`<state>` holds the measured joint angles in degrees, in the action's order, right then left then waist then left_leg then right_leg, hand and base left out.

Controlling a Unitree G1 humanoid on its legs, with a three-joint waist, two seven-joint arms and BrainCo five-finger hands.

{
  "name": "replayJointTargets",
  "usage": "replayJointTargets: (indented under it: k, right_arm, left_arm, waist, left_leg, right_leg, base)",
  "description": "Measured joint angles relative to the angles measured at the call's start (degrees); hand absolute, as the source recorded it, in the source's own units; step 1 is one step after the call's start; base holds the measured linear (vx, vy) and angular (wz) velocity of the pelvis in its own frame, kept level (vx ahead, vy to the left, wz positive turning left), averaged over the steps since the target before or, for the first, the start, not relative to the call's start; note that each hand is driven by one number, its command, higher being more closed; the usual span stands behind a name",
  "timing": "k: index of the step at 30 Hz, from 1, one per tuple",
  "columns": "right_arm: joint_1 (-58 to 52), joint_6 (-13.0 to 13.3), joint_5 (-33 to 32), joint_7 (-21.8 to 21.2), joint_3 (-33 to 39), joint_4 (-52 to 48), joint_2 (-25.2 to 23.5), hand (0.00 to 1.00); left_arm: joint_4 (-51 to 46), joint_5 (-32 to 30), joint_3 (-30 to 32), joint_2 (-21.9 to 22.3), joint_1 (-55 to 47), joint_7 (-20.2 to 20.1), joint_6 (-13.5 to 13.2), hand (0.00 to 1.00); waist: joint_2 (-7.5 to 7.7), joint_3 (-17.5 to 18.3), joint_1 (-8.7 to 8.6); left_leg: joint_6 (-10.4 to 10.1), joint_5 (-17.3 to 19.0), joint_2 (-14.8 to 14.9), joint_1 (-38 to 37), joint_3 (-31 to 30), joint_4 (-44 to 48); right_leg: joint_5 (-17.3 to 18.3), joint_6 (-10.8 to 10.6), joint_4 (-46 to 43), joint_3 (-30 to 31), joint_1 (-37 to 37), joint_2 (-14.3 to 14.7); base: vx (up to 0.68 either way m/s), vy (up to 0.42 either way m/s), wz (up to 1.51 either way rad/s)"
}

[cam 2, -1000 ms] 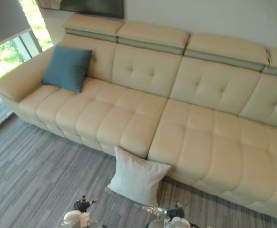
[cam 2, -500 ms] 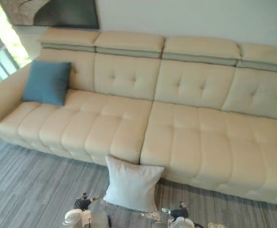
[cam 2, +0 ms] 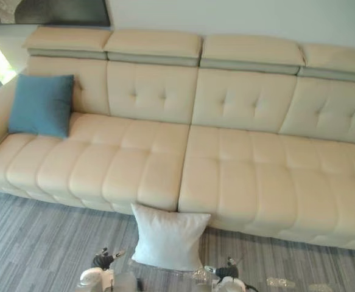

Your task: Pick up cushions and gather them together orderly.

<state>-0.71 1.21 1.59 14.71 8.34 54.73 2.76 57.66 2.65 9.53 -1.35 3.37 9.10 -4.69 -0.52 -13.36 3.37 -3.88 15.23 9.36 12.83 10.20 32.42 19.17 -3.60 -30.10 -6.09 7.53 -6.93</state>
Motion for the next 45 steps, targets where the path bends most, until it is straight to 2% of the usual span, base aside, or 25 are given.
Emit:
replayJointTargets:
  k: [1,4,7,8,9,10,11,12,13,15,20,22,25,31,32,35,39,40,41,42,45]
  right_arm:
    - [3.0,0.2,-1.4,1.1,0.2,-0.8,0.0,0.0]
    - [5.8,0.6,-4.5,3.3,0.5,-4.8,0.1,0.0]
    - [8.2,0.8,-6.9,4.8,0.8,-7.4,0.4,0.0]
    - [10.6,0.9,-8.6,5.9,1.1,-9.1,0.9,0.0]
    - [13.4,1.0,-9.4,6.6,1.8,-9.2,1.4,0.0]
    - [14.2,1.0,-9.7,6.7,2.0,-9.3,1.6,0.0]
    - [17.3,1.0,-11.1,7.0,2.5,-10.4,2.4,0.0]
    - [21.0,1.1,-11.6,7.5,2.7,-11.7,3.0,0.0]
    - [21.9,1.1,-11.8,7.7,2.8,-11.8,3.2,0.0]
    - [29.0,1.1,-13.3,7.8,2.8,-14.4,5.1,0.0]
    - [39.3,1.4,-14.6,7.9,2.2,-18.3,8.8,0.0]
    - [44.7,1.7,-15.3,7.9,0.6,-20.5,10.7,0.0]
    - [50.2,2.3,-15.7,8.0,-0.8,-20.5,11.1,0.0]
    - [57.2,2.7,-17.9,8.5,-3.1,-20.2,10.6,0.0]
    - [58.9,2.8,-17.9,8.8,-3.1,-19.9,10.5,0.0]
    - [63.9,2.8,-19.3,10.0,-2.8,-19.3,7.6,0.0]
    - [67.4,2.9,-20.2,10.8,-2.8,-17.2,5.5,0.0]
    - [68.2,2.9,-20.3,11.1,-2.8,-17.0,5.0,1.0]
    - [68.3,2.9,-20.3,11.1,-2.8,-16.9,5.0,1.0]
    - [69.0,2.9,-20.4,11.1,-2.8,-15.9,5.3,1.0]
    - [70.3,2.9,-22.4,11.3,-3.6,-14.9,6.2,1.0]
  left_arm:
    - [-0.7,1.8,0.0,-0.4,2.5,1.3,0.0,0.0]
    - [-2.3,5.3,0.1,-1.7,6.2,3.5,-0.1,0.0]
    - [-4.2,7.4,0.5,-2.9,8.9,4.9,-0.4,0.0]
    - [-5.1,8.4,1.3,-3.6,11.4,5.7,-1.2,0.0]
    - [-5.9,9.0,2.7,-4.1,13.7,6.1,-1.3,0.0]
    - [-6.2,9.2,3.1,-4.3,14.3,6.2,-1.3,0.0]
    - [-7.1,10.1,3.8,-5.2,16.8,6.8,-1.4,0.0]
    - [-8.0,10.7,5.3,-6.2,19.1,7.0,-1.4,0.0]
    - [-8.2,11.1,5.7,-6.6,19.7,7.0,-1.4,0.0]
    - [-11.2,12.9,8.8,-8.9,24.0,7.3,-1.6,0.0]
    - [-14.5,13.9,9.6,-13.7,31.7,8.2,-1.8,0.0]
    - [-16.8,14.4,6.7,-16.6,36.0,8.7,-2.1,0.0]
    - [-18.5,15.1,3.9,-18.2,40.3,9.7,-2.4,0.0]
    - [-18.9,16.1,-2.8,-18.5,47.4,11.4,-2.8,0.0]
    - [-18.9,16.0,-4.1,-18.5,49.0,12.2,-2.8,0.0]
    - [-19.4,16.0,-8.3,-17.8,53.7,14.6,-2.8,0.0]
    - [-20.5,15.9,-11.2,-16.5,56.9,17.1,-2.4,0.0]
    - [-20.5,15.9,-12.1,-16.6,57.3,18.0,-2.3,0.0]
    - [-20.5,15.9,-12.2,-16.6,57.4,18.1,-2.3,0.0]
    - [-20.4,15.9,-12.9,-16.6,57.9,18.4,-2.2,1.0]
    - [-19.8,15.5,-14.5,-16.4,59.7,18.8,-2.1,1.0]
  waist:
    - [-0.11,-3.3,-0.05]
    - [0.38,-7.3,-0.24]
    - [1.14,-9.0,-0.59]
    - [1.5,-10.4,-0.66]
    - [1.59,-11.5,-0.79]
    - [1.64,-11.7,-0.8]
    - [1.71,-12.7,-0.81]
    - [1.7,-14.5,-1.0]
    - [1.7,-15.0,-1.05]
    - [1.93,-17.3,-1.23]
    - [2.04,-19.2,-1.1]
    - [2.11,-19.4,-0.88]
    - [2.09,-19.4,-0.79]
    - [2.08,-19.4,-0.81]
    - [2.07,-19.6,-0.96]
    - [2.15,-19.7,-1.35]
    - [2.15,-19.8,-1.47]
    - [2.15,-19.8,-1.61]
    - [2.15,-19.8,-1.62]
    - [2.15,-19.8,-1.64]
    - [2.15,-19.8,-1.67]
  left_leg:
    - [-0.4,1.7,1.2,5.6,-0.1,5.5]
    - [-0.6,4.3,3.4,14.2,0.0,13.9]
    - [-0.2,5.2,4.4,20.9,-0.1,18.6]
    - [0.2,5.6,5.0,25.6,-0.2,21.6]
    - [0.5,5.8,5.5,29.9,-0.4,24.1]
    - [0.5,5.8,5.6,31.3,-0.4,24.8]
    - [0.7,5.9,6.2,36.2,-0.3,27.1]
    - [0.7,5.8,6.6,39.7,-0.3,28.5]
    - [0.8,5.8,6.7,40.4,-0.3,28.7]
    - [1.8,5.2,7.3,48.4,0.0,31.2]
    - [3.1,5.0,8.4,59.6,0.3,36.3]
    - [3.8,5.4,8.9,64.8,0.1,39.9]
    - [4.0,5.6,9.0,68.4,-0.6,42.0]
    - [4.6,4.8,8.3,72.9,-1.5,42.6]
    - [4.1,4.2,7.9,73.7,-1.7,42.4]
    - [3.8,3.4,7.5,75.7,-2.5,42.2]
    - [3.8,3.3,6.8,75.9,-2.6,41.8]
    - [3.8,3.3,6.5,76.0,-2.6,41.6]
    - [3.7,3.2,6.4,76.0,-2.6,41.5]
    - [3.8,3.0,6.0,76.2,-2.6,41.2]
    - [3.7,2.1,5.4,76.5,-2.8,40.2]
  right_leg:
    - [2.3,0.5,-7.2,1.1,6.7,0.3]
    - [4.7,1.0,-17.1,3.5,16.9,1.5]
    - [5.3,1.2,-22.2,4.8,24.5,2.0]
    - [5.8,0.9,-25.2,5.3,29.7,2.2]
    - [5.7,0.9,-27.6,6.0,34.1,2.6]
    - [5.7,1.0,-28.2,6.3,35.5,2.7]
    - [5.1,0.9,-30.2,7.0,40.8,3.1]
    - [4.3,0.9,-31.1,7.1,44.3,3.3]
    - [4.1,0.8,-31.3,7.1,45.1,3.3]
    - [2.6,0.3,-33.1,8.0,53.3,3.7]
    - [1.3,-0.2,-37.3,9.3,64.8,4.1]
    - [1.7,-1.0,-41.1,9.7,70.3,4.1]
    - [1.8,-1.1,-43.3,9.7,73.8,4.0]
    - [1.6,-1.5,-44.5,9.2,78.1,3.4]
    - [1.5,-1.2,-44.5,9.0,78.9,3.1]
    - [0.8,-0.2,-44.4,8.3,80.3,2.7]
    - [0.9,-0.3,-44.4,8.2,80.4,2.3]
    - [0.9,-0.4,-44.3,8.1,80.5,1.9]
    - [0.9,-0.4,-44.3,8.1,80.5,1.9]
    - [1.0,-0.4,-44.2,8.1,80.6,1.8]
    - [0.7,-0.5,-43.5,8.0,80.7,1.5]
  base:
    - [-0.2,-0.039,-0.28]
    - [-0.3,-0.062,-0.39]
    - [-0.27,-0.038,-0.26]
    - [-0.26,-0.017,-0.25]
    - [-0.32,-0.017,-0.25]
    - [-0.25,0.007,-0.25]
    - [-0.22,0.015,-0.24]
    - [-0.2,0.023,-0.24]
    - [-0.18,0.027,-0.24]
    - [-0.16,0.027,-0.2]
    - [-0.07,0.005,-0.11]
    - [-0.04,-0.032,-0.03]
    - [-0.06,-0.032,-0.02]
    - [-0.09,-0.02,0.06]
    - [-0.04,-0.003,0.11]
    - [-0.02,0.007,0.08]
    - [0.01,0.019,0.1]
    - [0.01,0.019,0.09]
    - [0.0,0.025,0.11]
    - [-0.01,0.018,0.15]
    - [-0.02,0.021,0.11]
